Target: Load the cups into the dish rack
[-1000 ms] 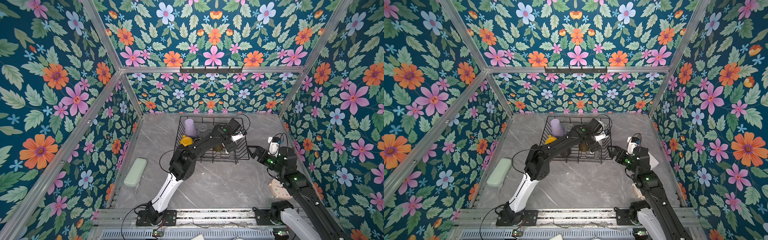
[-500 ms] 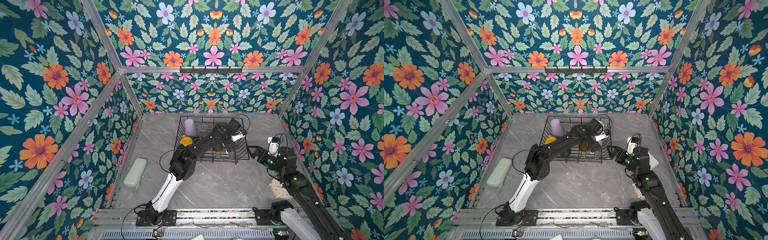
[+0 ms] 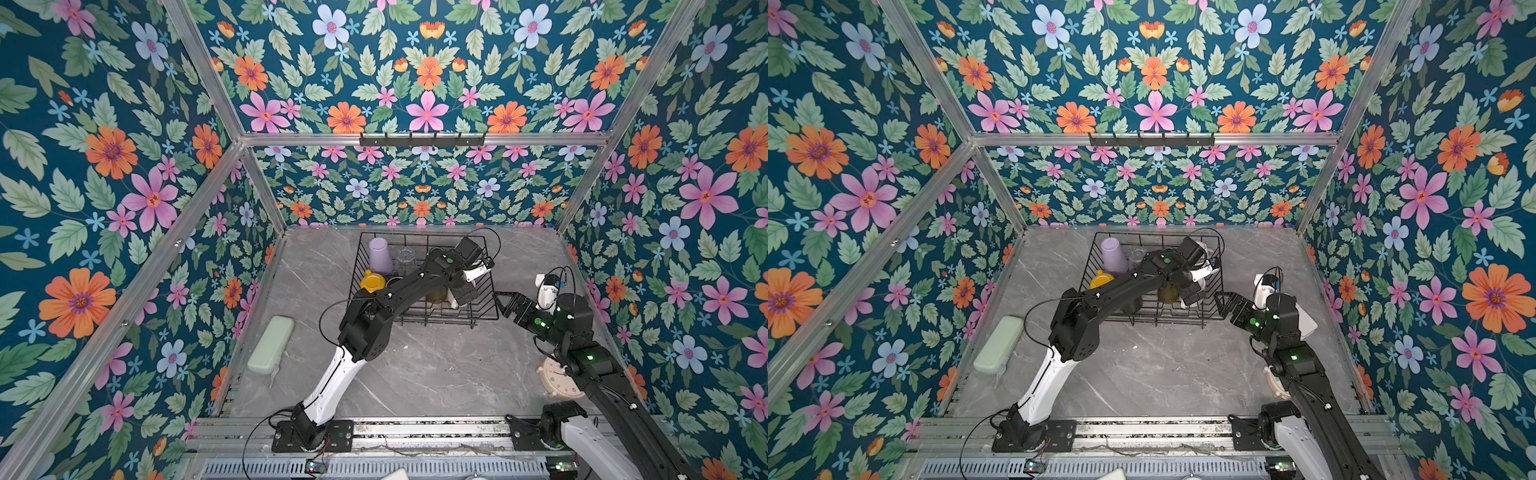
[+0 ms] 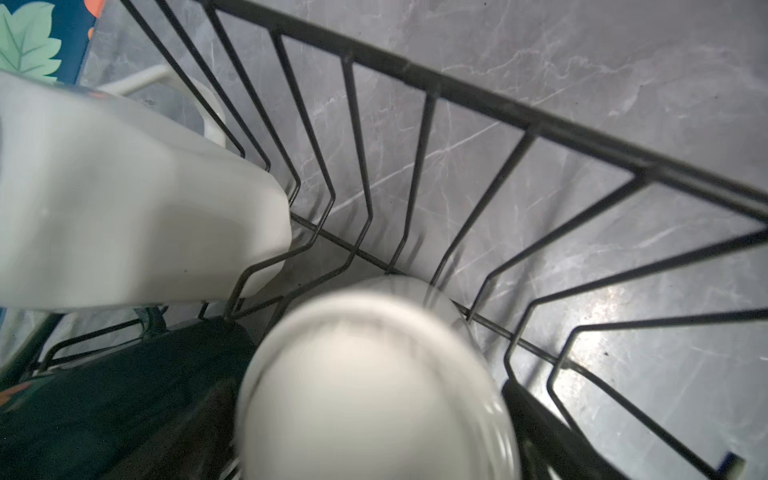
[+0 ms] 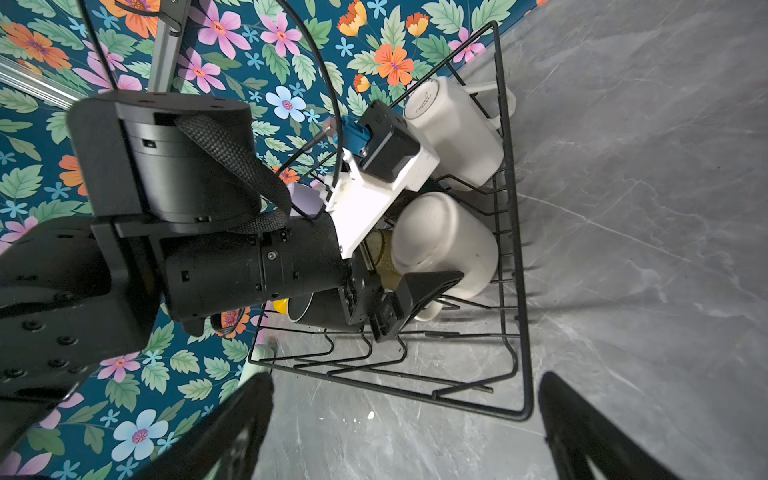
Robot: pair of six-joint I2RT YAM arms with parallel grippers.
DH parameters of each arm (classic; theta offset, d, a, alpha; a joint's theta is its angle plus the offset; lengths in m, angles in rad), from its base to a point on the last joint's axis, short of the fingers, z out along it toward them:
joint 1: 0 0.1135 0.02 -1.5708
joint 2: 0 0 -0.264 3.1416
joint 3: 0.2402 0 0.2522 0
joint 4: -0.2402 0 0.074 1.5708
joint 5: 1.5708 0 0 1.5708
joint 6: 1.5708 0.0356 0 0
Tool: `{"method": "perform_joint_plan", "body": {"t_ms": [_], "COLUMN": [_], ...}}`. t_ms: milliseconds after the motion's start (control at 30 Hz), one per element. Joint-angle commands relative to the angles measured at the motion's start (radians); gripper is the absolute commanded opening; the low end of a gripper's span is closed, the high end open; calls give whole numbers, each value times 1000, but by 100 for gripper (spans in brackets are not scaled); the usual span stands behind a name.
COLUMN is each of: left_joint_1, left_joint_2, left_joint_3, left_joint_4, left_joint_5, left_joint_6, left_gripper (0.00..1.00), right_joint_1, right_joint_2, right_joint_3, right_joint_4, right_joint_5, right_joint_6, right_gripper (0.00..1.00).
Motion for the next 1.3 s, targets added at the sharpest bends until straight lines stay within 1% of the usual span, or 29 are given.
{"method": "perform_joint_plan", "body": {"t_ms": [0,167,267,400,500,567,633,667,733,833,900,967,1067,1167,1267], "left_joint_1": [-2,1,6,33,50,58,75,88,147,267,342,406,481,532,587], "left_joint_2": [-12,-34,-94,-246,-401,-509,-619,-673,-798,-982,-1105,-1225,-1362,-1438,-1435], "left_joint_3": [-8,-21,-85,-252,-417,-535,-650,-708,-846,-1099,-1263,-1414,-1559,-1695,-1812], "left_joint_4": [-13,13,95,284,486,599,705,746,826,935,1003,1057,1064,1147,1279], "left_joint_5": [22,21,17,8,-3,-32,-96,-104,-84,-92,-132,-208,-303,-434,-520], "left_joint_6": [-14,-29,-54,-129,-186,-207,-235,-250,-297,-383,-412,-414,-414,-388,-360], "left_gripper": [100,99,100,100,100,100,100,100,99,99,99,99,99,99,99], "right_joint_1": [1,1,1,-1,-10,-18,-33,-43,-63,-66,-66,-67,-69,-72,-72], "right_joint_2": [-3,-4,-12,-28,-22,-2,37,57,103,159,190,212,232,244,258], "right_joint_3": [0,2,14,42,64,78,94,99,110,117,120,103,63,3,-56], "right_joint_4": [32,26,3,-42,-57,-58,-57,-52,-33,-4,7,30,71,139,231], "right_joint_5": [-6,-6,7,30,38,47,63,66,77,157,224,285,381,483,537], "right_joint_6": [3,1,-18,-68,-110,-145,-192,-210,-247,-312,-341,-358,-378,-421,-453], "right_gripper": [99,99,99,99,99,99,99,99,99,99,99,99,99,99,99]}}
